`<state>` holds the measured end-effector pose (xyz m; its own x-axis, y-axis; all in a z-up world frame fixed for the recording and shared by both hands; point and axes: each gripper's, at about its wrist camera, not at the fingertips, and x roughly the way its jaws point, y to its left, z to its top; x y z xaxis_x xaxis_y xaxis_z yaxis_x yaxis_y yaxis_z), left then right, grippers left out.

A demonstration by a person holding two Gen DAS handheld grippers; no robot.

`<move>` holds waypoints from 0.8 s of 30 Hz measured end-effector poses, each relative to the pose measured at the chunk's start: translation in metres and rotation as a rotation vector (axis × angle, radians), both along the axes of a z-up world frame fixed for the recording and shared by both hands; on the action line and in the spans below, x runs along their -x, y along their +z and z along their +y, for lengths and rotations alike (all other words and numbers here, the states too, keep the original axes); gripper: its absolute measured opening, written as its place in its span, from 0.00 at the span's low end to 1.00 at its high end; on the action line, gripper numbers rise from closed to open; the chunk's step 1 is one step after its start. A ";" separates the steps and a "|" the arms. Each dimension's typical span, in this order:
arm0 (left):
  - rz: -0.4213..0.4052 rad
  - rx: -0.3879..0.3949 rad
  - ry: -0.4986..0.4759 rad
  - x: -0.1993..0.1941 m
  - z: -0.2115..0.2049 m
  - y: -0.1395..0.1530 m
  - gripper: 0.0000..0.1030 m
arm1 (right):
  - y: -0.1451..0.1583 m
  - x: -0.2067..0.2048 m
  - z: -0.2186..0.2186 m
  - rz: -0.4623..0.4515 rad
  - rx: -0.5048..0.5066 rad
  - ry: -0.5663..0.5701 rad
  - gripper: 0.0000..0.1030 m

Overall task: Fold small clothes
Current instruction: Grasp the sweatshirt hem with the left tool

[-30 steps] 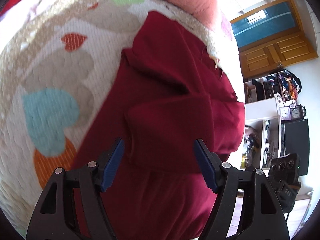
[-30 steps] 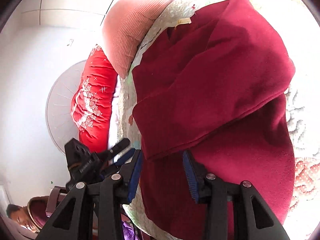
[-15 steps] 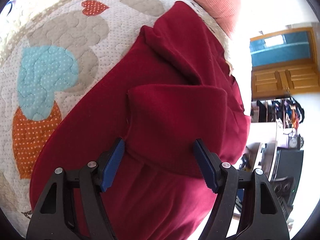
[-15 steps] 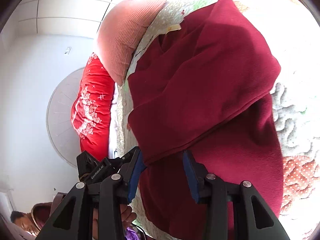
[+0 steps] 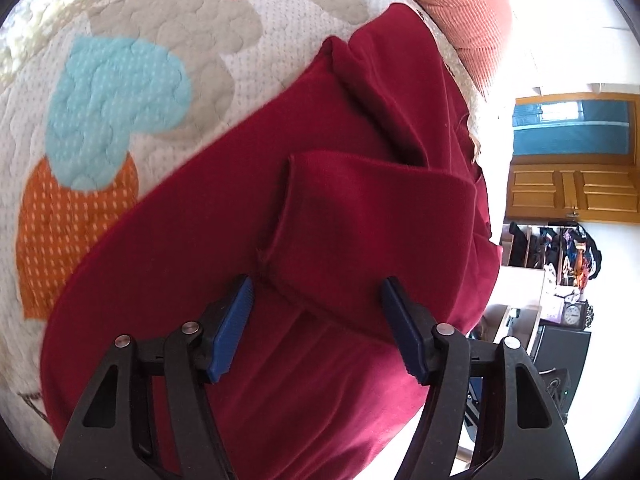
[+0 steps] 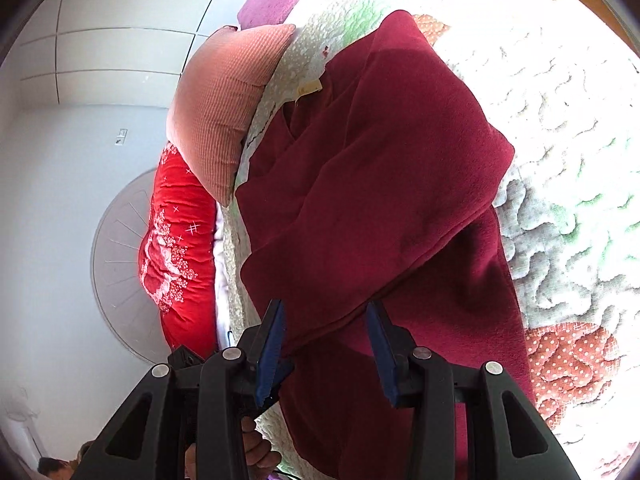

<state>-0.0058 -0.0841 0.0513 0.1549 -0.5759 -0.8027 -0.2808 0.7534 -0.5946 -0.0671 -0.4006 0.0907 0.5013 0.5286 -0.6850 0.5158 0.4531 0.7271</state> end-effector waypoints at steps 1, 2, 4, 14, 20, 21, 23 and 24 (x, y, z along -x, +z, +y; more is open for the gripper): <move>-0.006 -0.005 -0.001 0.001 -0.003 0.001 0.65 | 0.000 -0.001 0.000 -0.003 -0.001 0.003 0.39; -0.011 -0.004 0.002 0.000 -0.005 0.001 0.66 | 0.000 -0.002 0.001 -0.006 0.001 0.010 0.39; -0.008 -0.005 0.014 -0.003 -0.009 0.000 0.66 | 0.001 -0.005 0.003 -0.011 0.014 0.025 0.39; -0.136 0.005 -0.033 -0.031 -0.014 0.028 0.07 | -0.012 0.002 -0.020 0.033 0.042 -0.081 0.39; -0.241 0.007 -0.097 -0.051 -0.018 0.059 0.06 | 0.002 -0.010 -0.044 0.017 0.121 -0.135 0.39; -0.243 0.002 -0.105 -0.051 -0.018 0.060 0.06 | 0.004 -0.012 -0.046 0.014 0.135 -0.127 0.39; -0.240 -0.009 -0.105 -0.050 -0.017 0.059 0.05 | 0.009 -0.018 -0.049 0.007 0.165 -0.112 0.39; -0.241 -0.014 -0.103 -0.050 -0.016 0.060 0.05 | 0.010 -0.021 -0.050 0.010 0.183 -0.104 0.39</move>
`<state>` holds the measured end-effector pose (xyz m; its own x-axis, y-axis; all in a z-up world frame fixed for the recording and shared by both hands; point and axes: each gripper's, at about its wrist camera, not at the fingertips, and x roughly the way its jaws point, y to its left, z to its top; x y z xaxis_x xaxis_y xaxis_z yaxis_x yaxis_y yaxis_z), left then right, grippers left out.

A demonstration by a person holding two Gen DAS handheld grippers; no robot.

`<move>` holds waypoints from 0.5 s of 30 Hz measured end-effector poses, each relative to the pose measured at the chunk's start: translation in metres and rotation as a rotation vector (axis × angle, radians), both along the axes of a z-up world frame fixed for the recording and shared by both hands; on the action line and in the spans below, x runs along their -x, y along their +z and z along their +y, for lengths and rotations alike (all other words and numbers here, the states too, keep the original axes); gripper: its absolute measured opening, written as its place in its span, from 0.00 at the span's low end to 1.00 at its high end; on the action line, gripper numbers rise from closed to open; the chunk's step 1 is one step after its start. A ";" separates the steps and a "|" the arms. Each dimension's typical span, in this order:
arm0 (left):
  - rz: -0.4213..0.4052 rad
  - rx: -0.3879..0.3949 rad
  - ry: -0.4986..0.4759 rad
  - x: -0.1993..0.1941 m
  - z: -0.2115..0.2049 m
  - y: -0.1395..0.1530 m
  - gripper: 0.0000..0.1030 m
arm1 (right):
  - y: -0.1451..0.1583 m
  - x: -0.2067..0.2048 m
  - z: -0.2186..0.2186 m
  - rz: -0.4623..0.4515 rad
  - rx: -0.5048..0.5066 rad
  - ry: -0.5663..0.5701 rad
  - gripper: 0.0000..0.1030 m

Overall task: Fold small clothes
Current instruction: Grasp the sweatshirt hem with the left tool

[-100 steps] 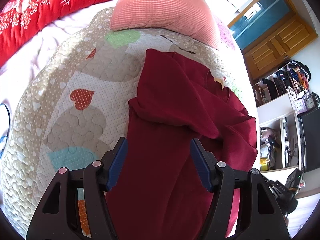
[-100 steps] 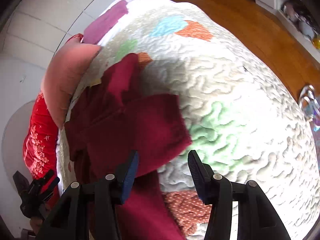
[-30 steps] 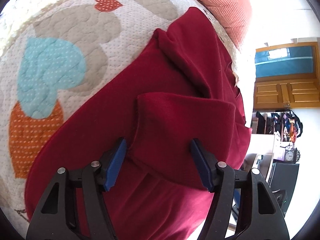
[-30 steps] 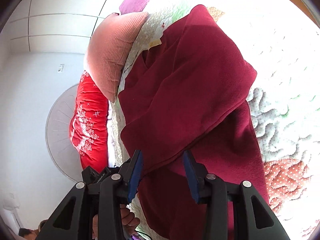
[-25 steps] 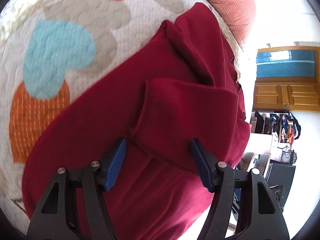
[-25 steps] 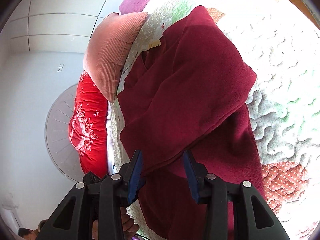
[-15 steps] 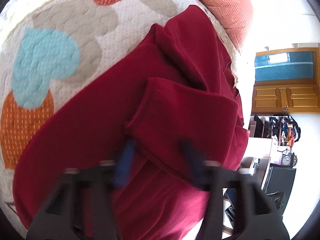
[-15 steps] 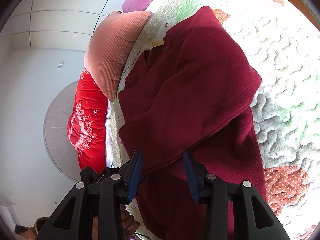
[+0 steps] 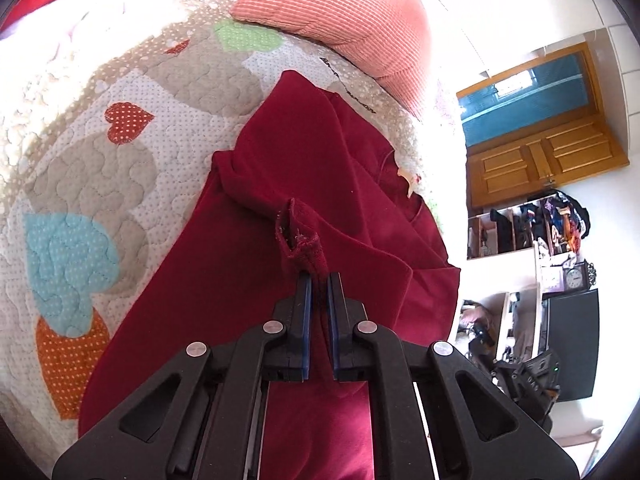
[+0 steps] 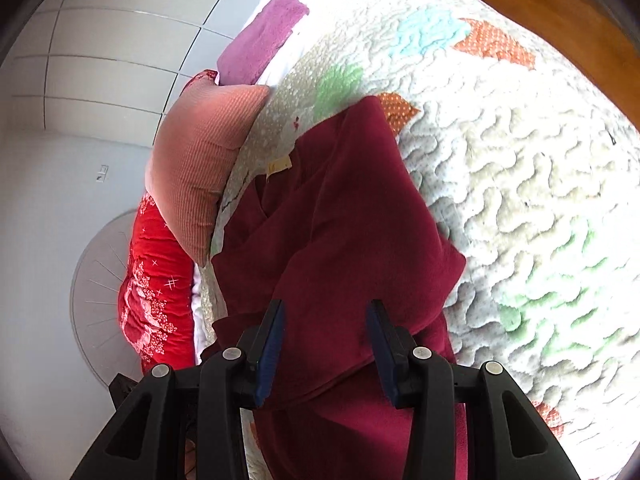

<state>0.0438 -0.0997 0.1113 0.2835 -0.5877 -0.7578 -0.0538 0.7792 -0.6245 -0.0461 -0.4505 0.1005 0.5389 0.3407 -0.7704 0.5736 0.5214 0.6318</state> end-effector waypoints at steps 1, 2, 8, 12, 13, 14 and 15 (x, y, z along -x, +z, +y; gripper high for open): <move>-0.005 -0.005 0.002 -0.001 0.001 0.002 0.05 | 0.001 -0.003 -0.002 0.010 0.026 0.006 0.39; -0.015 -0.007 0.004 -0.004 0.000 0.005 0.05 | 0.003 -0.006 -0.004 0.018 0.058 0.007 0.39; -0.125 -0.002 -0.020 -0.030 -0.003 0.040 0.05 | 0.002 -0.046 -0.033 0.102 0.323 0.047 0.52; -0.204 -0.004 -0.073 -0.050 -0.026 0.063 0.05 | -0.026 -0.084 -0.038 0.170 0.367 0.165 0.49; -0.223 -0.007 -0.088 -0.055 -0.032 0.070 0.05 | -0.030 -0.090 -0.036 0.173 0.380 0.191 0.34; -0.238 -0.008 -0.096 -0.058 -0.036 0.075 0.05 | -0.030 -0.093 -0.035 0.184 0.415 0.213 0.29; -0.267 -0.005 -0.106 -0.063 -0.041 0.084 0.05 | -0.026 -0.095 -0.034 0.180 0.447 0.228 0.15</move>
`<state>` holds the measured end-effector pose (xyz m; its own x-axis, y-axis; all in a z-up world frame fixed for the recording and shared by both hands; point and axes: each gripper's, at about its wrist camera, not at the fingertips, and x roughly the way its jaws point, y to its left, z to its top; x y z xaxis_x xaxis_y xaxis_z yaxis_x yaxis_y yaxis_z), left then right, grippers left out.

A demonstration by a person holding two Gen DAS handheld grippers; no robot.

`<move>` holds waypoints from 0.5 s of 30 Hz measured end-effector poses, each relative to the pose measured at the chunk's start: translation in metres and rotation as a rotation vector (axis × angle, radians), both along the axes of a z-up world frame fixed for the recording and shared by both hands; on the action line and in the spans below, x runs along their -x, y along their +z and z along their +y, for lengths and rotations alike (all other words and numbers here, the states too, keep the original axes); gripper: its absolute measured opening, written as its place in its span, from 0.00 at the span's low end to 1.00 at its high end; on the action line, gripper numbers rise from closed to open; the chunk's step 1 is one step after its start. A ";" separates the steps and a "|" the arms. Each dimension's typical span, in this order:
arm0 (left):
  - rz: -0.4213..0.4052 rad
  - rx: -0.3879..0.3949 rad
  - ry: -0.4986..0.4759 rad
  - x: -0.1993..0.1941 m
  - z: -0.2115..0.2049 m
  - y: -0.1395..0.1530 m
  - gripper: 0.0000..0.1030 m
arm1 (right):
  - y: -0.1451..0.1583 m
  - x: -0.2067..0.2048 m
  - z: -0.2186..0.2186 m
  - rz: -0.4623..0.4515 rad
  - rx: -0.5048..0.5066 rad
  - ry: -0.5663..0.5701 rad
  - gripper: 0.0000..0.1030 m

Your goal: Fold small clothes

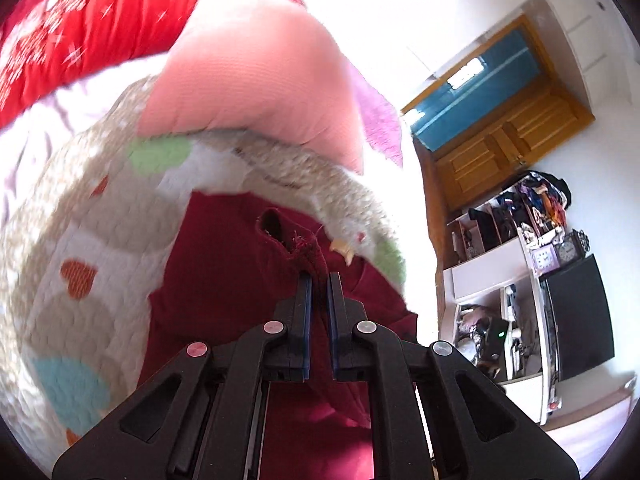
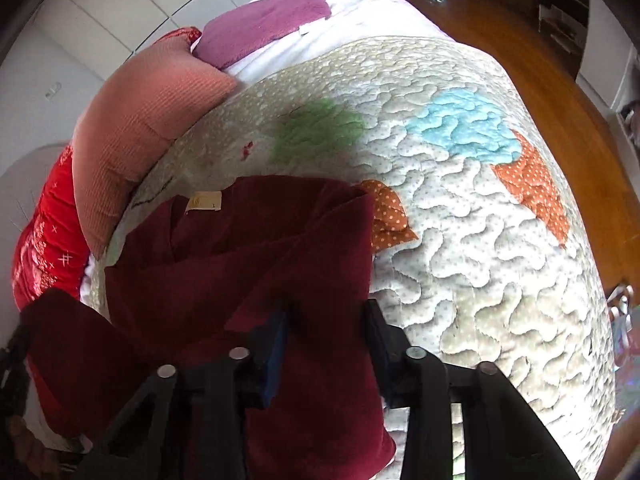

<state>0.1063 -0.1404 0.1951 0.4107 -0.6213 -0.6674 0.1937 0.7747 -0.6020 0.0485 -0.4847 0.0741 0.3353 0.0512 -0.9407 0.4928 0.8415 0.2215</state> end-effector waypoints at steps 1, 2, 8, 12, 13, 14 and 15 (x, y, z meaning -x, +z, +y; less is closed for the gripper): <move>-0.018 0.006 -0.005 -0.005 -0.001 0.006 0.05 | 0.006 0.001 -0.001 -0.017 0.020 0.006 0.11; -0.047 0.018 -0.012 -0.009 -0.003 0.015 0.05 | 0.014 0.004 -0.003 -0.044 0.033 0.004 0.11; -0.124 -0.064 -0.039 -0.011 -0.001 0.000 0.05 | 0.028 0.023 -0.016 -0.097 0.164 -0.100 0.06; 0.091 -0.210 0.025 -0.019 0.013 -0.100 0.05 | 0.006 0.031 -0.037 -0.052 0.038 -0.195 0.06; 0.136 -0.223 0.045 -0.019 0.020 -0.118 0.05 | 0.012 0.035 -0.038 -0.083 0.015 -0.199 0.06; 0.169 -0.226 0.064 -0.018 0.028 -0.132 0.05 | 0.020 0.038 -0.036 -0.112 0.001 -0.183 0.06; 0.178 -0.226 0.075 -0.016 0.033 -0.137 0.05 | 0.027 0.038 -0.031 -0.121 -0.010 -0.151 0.07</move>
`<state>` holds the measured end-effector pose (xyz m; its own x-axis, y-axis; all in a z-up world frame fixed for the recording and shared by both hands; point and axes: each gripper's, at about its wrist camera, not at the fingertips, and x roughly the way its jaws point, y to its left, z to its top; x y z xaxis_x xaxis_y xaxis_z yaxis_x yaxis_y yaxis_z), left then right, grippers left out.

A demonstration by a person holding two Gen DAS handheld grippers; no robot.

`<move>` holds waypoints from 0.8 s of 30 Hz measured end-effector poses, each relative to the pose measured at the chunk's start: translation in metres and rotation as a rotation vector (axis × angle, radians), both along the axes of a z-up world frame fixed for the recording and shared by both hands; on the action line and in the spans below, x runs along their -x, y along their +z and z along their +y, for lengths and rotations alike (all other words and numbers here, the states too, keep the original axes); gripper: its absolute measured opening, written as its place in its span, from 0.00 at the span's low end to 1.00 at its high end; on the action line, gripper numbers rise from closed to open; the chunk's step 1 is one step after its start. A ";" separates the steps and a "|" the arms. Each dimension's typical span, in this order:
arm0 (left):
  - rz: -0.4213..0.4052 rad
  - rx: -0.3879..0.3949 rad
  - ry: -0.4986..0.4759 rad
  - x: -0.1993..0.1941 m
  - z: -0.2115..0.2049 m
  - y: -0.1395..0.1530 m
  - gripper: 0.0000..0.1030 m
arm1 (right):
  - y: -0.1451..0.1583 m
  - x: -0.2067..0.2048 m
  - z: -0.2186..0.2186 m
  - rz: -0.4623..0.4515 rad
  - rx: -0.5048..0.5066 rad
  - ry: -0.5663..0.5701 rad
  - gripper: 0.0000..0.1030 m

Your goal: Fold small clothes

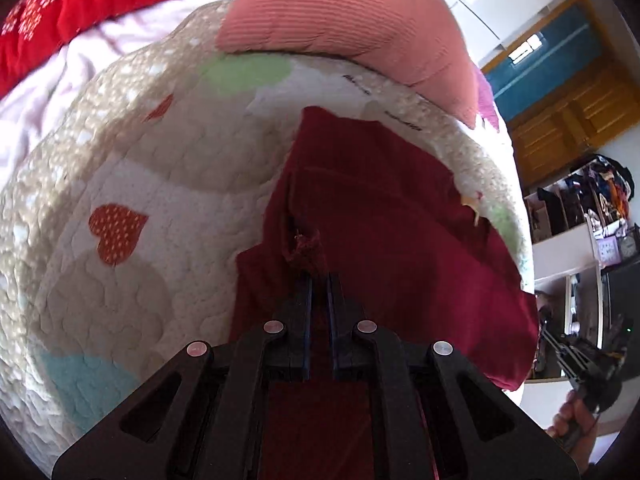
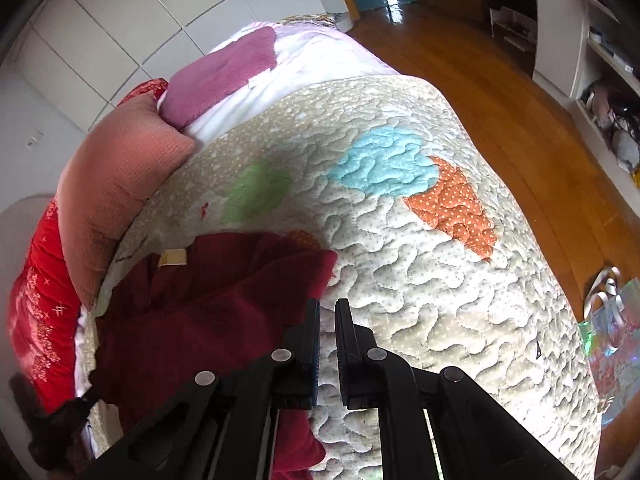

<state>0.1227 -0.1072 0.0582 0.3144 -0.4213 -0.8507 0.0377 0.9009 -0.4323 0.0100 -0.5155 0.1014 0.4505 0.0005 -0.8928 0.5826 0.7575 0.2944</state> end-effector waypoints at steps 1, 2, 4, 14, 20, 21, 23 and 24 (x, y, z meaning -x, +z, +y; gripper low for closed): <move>0.005 0.010 0.010 0.001 0.005 -0.003 0.05 | 0.006 -0.001 0.008 -0.001 -0.010 0.042 0.07; 0.005 0.019 0.013 0.002 0.008 -0.003 0.05 | 0.010 -0.001 0.017 -0.008 -0.021 0.085 0.08; -0.009 0.013 -0.001 0.002 0.007 0.001 0.05 | 0.013 -0.002 0.040 -0.016 -0.038 0.172 0.08; 0.016 -0.043 -0.046 0.000 -0.006 0.011 0.14 | -0.047 0.007 0.049 0.211 -0.003 0.186 0.08; 0.000 -0.088 -0.080 0.022 0.002 0.022 0.41 | -0.018 0.022 0.086 0.127 -0.030 0.307 0.10; -0.001 -0.101 -0.087 0.026 0.003 0.023 0.41 | -0.026 0.022 0.096 0.162 0.001 0.351 0.11; 0.005 -0.113 -0.095 0.034 0.004 0.023 0.41 | -0.053 0.020 0.104 0.271 0.042 0.376 0.11; 0.009 -0.115 -0.095 0.038 0.006 0.023 0.41 | -0.068 0.022 0.100 0.327 0.009 0.350 0.11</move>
<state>0.0846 -0.1016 0.0813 0.2694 -0.3486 -0.8977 0.1217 0.9370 -0.3274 -0.0117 -0.4156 0.0333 0.1207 0.0936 -0.9883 0.3533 0.9263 0.1309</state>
